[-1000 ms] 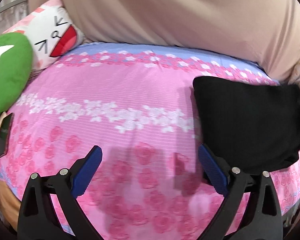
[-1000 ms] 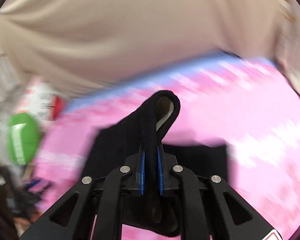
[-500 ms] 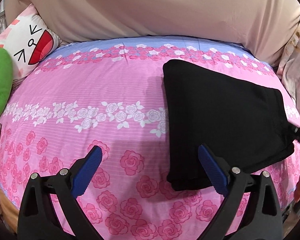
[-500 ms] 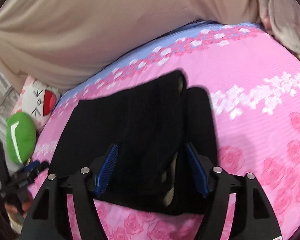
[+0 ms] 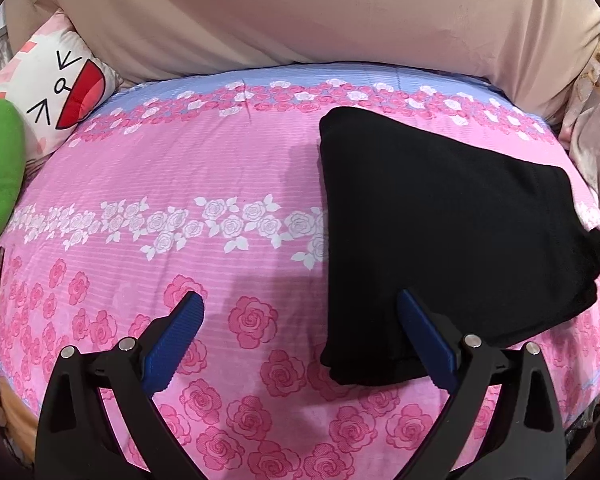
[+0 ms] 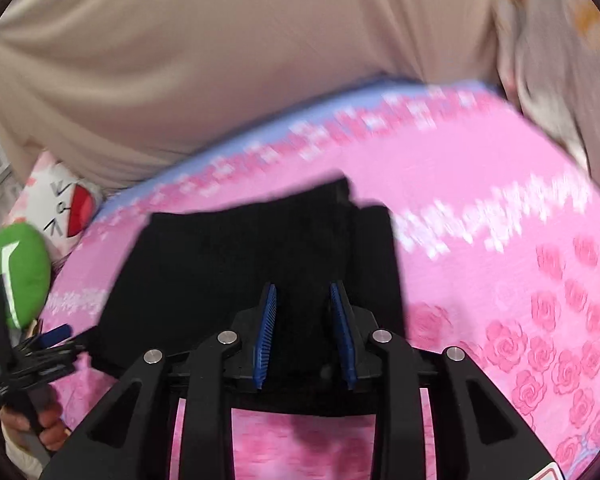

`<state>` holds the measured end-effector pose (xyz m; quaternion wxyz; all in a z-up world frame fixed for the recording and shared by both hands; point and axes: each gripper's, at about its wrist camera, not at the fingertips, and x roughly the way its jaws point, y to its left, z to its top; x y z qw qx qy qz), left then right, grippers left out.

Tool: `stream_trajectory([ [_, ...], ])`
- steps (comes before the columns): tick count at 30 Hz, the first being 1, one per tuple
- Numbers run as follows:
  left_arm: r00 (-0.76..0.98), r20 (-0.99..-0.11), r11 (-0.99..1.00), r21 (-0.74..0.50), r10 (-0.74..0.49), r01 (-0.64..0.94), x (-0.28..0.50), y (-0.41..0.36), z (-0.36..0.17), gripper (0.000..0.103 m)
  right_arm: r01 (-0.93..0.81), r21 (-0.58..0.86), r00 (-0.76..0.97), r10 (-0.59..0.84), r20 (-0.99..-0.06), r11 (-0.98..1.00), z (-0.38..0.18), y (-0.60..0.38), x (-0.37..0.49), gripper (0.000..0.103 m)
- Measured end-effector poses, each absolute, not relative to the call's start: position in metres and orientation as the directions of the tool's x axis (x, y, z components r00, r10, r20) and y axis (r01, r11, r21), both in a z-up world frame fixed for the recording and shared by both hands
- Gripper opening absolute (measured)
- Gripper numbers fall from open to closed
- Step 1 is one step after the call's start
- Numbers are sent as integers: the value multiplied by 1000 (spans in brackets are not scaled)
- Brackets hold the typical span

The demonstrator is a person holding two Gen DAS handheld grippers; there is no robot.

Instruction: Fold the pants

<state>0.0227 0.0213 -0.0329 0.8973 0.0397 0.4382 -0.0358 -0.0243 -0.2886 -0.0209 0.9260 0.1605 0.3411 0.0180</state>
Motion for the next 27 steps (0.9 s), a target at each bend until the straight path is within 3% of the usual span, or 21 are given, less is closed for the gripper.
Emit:
stream_trajectory([
  [5, 615, -788, 994, 44, -26, 99, 23, 20, -33, 95, -67, 205, 738, 187, -649, 977, -10, -234, -3, 28],
  [9, 617, -786, 995, 33, -34, 97, 21, 26, -30, 95, 51, 159, 686, 81, -723, 986, -52, -259, 11, 11],
  [11, 616, -787, 994, 32, -38, 102, 20, 28, -30, 95, 81, 198, 698, 86, -711, 977, -46, -272, 2, 18],
  [12, 616, -787, 994, 34, -37, 103, 20, 28, -31, 95, 136, 197, 713, 42, -700, 971, -36, -280, -5, 29],
  [15, 613, -789, 993, 27, -48, 112, 21, 26, -32, 95, 195, 150, 756, -51, -652, 969, -7, -288, -24, 29],
  [19, 609, -791, 993, 25, -52, 117, 22, 23, -34, 95, 54, 222, 795, 93, -599, 974, 17, -266, -34, 29],
  [22, 605, -794, 993, 23, -52, 116, 21, 22, -34, 95, -83, 273, 744, 242, -623, 959, 1, -239, -21, 30],
  [24, 605, -794, 993, 23, -53, 117, 20, 22, -34, 95, -53, 227, 704, 198, -682, 972, -24, -237, -8, 30],
  [26, 606, -793, 992, 21, -59, 123, 18, 24, -31, 95, 54, 171, 673, 91, -734, 984, -48, -255, 0, 20],
  [27, 609, -791, 992, 19, -61, 125, 17, 25, -30, 95, 70, 217, 668, 116, -735, 974, -58, -273, 0, 2],
])
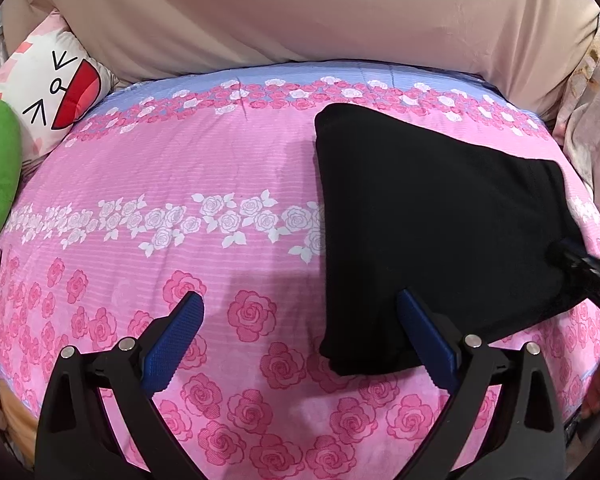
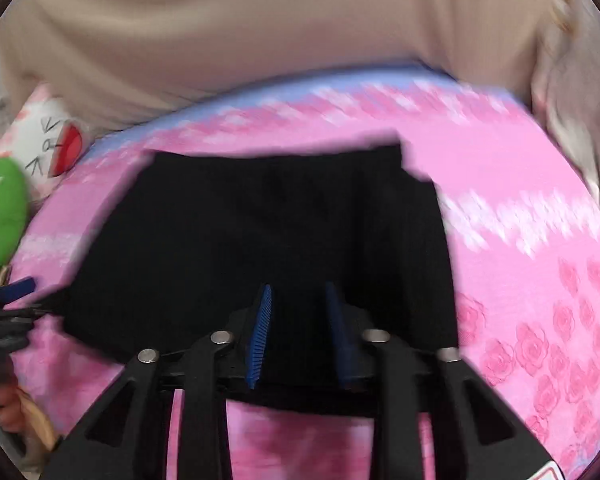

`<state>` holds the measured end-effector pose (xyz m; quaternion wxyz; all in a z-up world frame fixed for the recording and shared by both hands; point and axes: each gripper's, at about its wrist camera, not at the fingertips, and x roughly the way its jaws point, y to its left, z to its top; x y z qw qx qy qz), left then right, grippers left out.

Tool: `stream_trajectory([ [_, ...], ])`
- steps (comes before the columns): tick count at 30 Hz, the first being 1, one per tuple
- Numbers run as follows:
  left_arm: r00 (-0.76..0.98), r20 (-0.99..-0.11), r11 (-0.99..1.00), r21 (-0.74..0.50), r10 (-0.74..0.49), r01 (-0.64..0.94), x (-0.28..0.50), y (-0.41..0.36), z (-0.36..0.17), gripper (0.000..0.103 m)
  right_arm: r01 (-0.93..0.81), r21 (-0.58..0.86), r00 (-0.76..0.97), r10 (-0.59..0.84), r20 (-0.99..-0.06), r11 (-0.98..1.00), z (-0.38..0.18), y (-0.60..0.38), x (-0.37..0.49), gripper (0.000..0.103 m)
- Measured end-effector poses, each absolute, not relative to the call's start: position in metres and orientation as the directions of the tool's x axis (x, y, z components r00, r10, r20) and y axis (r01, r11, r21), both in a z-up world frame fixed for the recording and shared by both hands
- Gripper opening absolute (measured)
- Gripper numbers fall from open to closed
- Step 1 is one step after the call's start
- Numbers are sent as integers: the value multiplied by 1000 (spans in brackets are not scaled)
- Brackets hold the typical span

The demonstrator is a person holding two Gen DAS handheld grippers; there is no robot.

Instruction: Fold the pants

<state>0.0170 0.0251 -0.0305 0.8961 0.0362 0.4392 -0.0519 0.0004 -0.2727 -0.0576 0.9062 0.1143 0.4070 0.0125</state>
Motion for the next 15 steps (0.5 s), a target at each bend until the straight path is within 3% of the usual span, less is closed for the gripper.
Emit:
stream_trajectory([
  [3, 611, -788, 992, -1, -77, 123, 14, 33, -25, 95, 141, 335, 663, 162, -731, 932, -50, -300, -3, 0],
  [4, 614, -784, 992, -14, -88, 123, 13, 36, -23, 95, 150, 280, 670, 111, -734, 948, -40, -292, 0, 14],
  [5, 620, -779, 992, -26, -95, 120, 11, 40, -20, 95, 128, 230, 682, 83, -727, 965, -29, -279, 4, 14],
  [9, 630, -771, 993, -31, -94, 111, 8, 48, -15, 95, -151, 307, 683, 323, -655, 940, 10, -205, 51, 14],
  [11, 627, -774, 994, -27, -88, 106, 6, 54, -16, 95, -227, 229, 679, 322, -660, 947, 17, -162, 76, 14],
  [15, 627, -776, 997, -30, -72, 78, 3, 71, -17, 95, -318, 224, 584, 377, -719, 921, -4, -96, 149, 14],
])
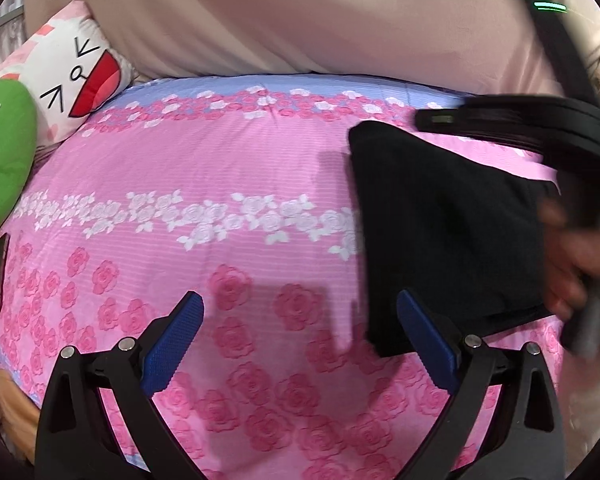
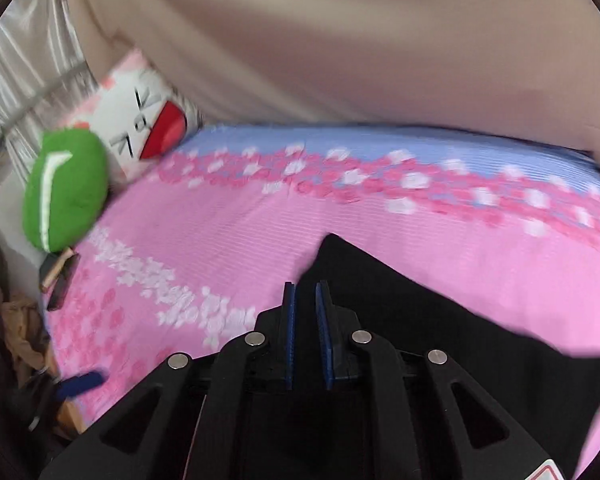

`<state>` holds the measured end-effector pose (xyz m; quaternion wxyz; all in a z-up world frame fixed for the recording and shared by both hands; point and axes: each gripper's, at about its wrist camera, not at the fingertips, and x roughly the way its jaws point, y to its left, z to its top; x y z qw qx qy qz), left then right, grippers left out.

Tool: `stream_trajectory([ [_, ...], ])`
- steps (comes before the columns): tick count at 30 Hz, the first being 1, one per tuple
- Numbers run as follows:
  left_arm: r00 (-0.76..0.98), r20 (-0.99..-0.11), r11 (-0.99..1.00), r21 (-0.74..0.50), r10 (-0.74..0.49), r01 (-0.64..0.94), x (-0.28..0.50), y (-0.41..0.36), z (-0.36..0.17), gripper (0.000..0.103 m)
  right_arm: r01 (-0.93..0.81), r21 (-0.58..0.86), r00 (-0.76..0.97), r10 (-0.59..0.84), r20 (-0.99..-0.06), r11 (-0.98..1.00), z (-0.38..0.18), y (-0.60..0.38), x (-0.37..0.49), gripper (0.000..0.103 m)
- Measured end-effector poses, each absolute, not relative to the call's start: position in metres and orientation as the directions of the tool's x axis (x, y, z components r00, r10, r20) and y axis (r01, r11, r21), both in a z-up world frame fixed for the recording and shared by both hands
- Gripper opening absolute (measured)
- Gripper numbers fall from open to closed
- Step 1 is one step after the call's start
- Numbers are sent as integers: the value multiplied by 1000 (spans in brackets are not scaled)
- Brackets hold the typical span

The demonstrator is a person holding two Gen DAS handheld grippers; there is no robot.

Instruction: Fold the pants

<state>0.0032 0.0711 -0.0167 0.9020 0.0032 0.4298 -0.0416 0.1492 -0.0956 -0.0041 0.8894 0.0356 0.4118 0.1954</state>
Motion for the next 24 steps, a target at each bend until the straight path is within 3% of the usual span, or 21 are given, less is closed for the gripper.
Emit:
stream_trajectory([
  [3, 622, -780, 997, -38, -67, 60, 4, 83, -18, 95, -291, 202, 479, 325, -815, 935, -55, -69, 195, 14],
  [5, 616, -785, 998, -43, -64, 49, 5, 89, -20, 95, -287, 226, 494, 345, -798, 931, -69, -68, 204, 14],
  [9, 614, -785, 997, -64, -82, 51, 10, 93, -21, 95, -261, 282, 544, 382, -747, 923, -37, -88, 176, 15],
  [11, 620, -779, 996, -71, -93, 59, 11, 91, -19, 95, -238, 242, 634, 339, -695, 941, -17, -118, 134, 24],
  [13, 625, -775, 995, -69, -97, 69, 12, 87, -18, 95, -171, 211, 697, 269, -664, 963, -7, -156, 97, 59],
  [14, 626, -773, 995, -68, -99, 74, 14, 83, -18, 95, -119, 209, 726, 228, -649, 971, -5, -182, 75, 63],
  [18, 611, -783, 993, -74, -115, 92, 21, 62, -26, 96, 100, 201, 711, 72, -700, 974, -23, -268, 12, 63],
  [24, 609, -785, 990, -39, -112, 133, 20, 23, -28, 96, 120, 261, 668, 116, -735, 958, -52, -291, -8, 63],
])
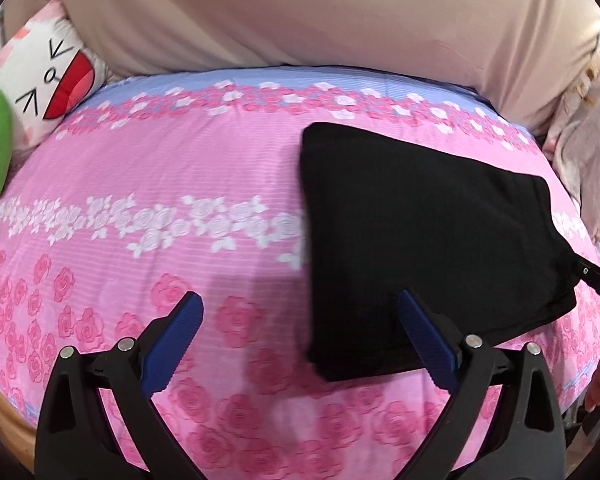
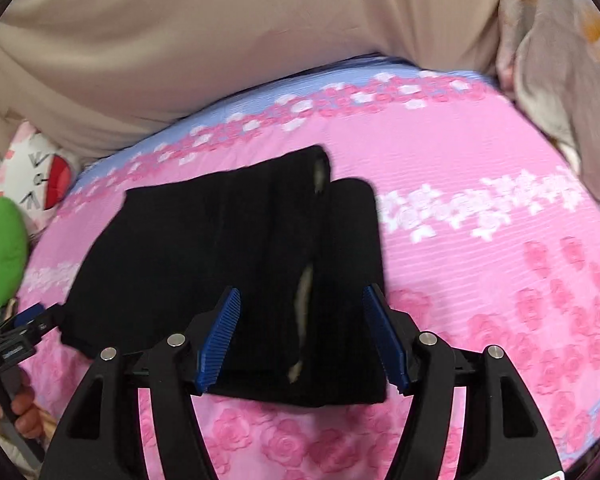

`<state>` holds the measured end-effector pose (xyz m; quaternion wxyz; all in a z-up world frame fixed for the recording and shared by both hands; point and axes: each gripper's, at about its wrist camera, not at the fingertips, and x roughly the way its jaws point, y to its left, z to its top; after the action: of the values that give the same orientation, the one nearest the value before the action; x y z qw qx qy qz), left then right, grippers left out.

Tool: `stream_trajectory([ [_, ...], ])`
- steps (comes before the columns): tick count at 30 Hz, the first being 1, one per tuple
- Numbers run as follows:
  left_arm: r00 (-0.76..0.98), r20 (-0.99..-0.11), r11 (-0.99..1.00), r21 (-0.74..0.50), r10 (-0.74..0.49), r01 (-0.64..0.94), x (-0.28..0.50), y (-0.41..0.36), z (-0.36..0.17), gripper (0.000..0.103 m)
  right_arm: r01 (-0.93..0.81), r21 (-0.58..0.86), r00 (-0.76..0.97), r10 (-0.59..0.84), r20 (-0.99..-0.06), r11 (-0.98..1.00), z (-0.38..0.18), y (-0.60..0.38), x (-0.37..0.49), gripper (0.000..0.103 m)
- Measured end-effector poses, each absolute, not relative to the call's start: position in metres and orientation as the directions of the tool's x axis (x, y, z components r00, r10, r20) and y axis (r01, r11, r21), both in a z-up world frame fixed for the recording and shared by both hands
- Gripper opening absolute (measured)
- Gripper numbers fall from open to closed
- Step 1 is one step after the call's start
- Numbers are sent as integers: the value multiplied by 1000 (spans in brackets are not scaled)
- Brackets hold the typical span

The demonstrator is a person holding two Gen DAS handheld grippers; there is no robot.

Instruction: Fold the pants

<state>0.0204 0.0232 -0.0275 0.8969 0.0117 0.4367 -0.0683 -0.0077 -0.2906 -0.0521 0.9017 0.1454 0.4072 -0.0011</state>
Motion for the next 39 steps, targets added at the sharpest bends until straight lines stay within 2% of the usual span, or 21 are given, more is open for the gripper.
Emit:
stream_trajectory([
  [3, 613, -785, 990, 3, -86, 143, 17, 10, -27, 96, 90, 226, 649, 115, -752, 970, -56, -281, -2, 63],
  [4, 614, -785, 990, 8, -82, 143, 16, 8, -27, 96, 87, 211, 646, 106, -756, 974, -60, -277, 0, 54],
  [6, 615, -785, 990, 18, -72, 139, 15, 6, -26, 96, 70, 213, 655, 116, -747, 975, -63, -275, 1, 24],
  [7, 616, -785, 990, 21, -69, 137, 14, 6, -25, 96, 63, 226, 671, 126, -731, 972, -59, -276, -2, 14],
  [9, 624, -779, 991, 25, -61, 129, 14, 7, -22, 96, 40, 274, 711, 165, -683, 961, -41, -286, -15, 13],
  [12, 635, -770, 992, 27, -57, 121, 14, 8, -18, 96, 56, 250, 735, 129, -665, 967, -28, -297, -28, 13],
  [14, 628, -776, 992, 15, -65, 122, 16, 7, -20, 96, 110, 230, 698, 90, -710, 967, -49, -309, -21, 15],
  [15, 621, -780, 992, 4, -77, 128, 18, 6, -22, 96, 118, 243, 675, 101, -731, 963, -64, -315, -15, 26],
  [17, 598, -794, 990, -29, -108, 142, 21, 4, -27, 96, 119, 335, 691, 164, -704, 935, -71, -323, -17, 31],
  [20, 565, -805, 982, -115, -182, 153, 26, 5, -33, 96, 150, 340, 721, 133, -680, 928, -57, -327, -26, 55],
  [21, 557, -803, 976, -151, -212, 154, 28, 7, -35, 96, 169, 322, 727, 102, -679, 932, -55, -329, -27, 66],
  [24, 505, -817, 960, -235, -279, 150, 40, 8, -49, 96, 193, 338, 696, 114, -709, 921, -65, -334, -22, 69],
  [29, 386, -801, 889, -432, -457, 154, 60, 5, -77, 95, 168, 490, 661, 271, -700, 856, -92, -336, -18, 70],
  [30, 411, -787, 886, -433, -461, 164, 60, 4, -76, 85, 168, 518, 663, 292, -689, 839, -97, -336, -16, 70],
  [31, 417, -778, 881, -436, -471, 183, 61, 3, -75, 65, 160, 534, 669, 307, -677, 830, -99, -336, -14, 61],
  [32, 411, -771, 873, -452, -487, 186, 61, 4, -74, 58, 143, 543, 678, 317, -663, 828, -99, -334, -13, 50],
  [33, 412, -761, 863, -468, -502, 188, 61, 8, -71, 43, 123, 569, 681, 347, -644, 813, -96, -330, -12, 42],
  [34, 432, -746, 860, -469, -507, 199, 57, 13, -62, 29, 108, 567, 687, 351, -637, 816, -90, -326, -12, 39],
  [36, 488, -718, 866, -449, -496, 219, 48, 26, -39, 20, 42, 544, 701, 363, -614, 838, -69, -307, -16, 38],
  [39, 512, -704, 868, -442, -492, 226, 30, 49, -12, 19, -56, 533, 709, 410, -574, 844, -41, -280, -26, 38],
])
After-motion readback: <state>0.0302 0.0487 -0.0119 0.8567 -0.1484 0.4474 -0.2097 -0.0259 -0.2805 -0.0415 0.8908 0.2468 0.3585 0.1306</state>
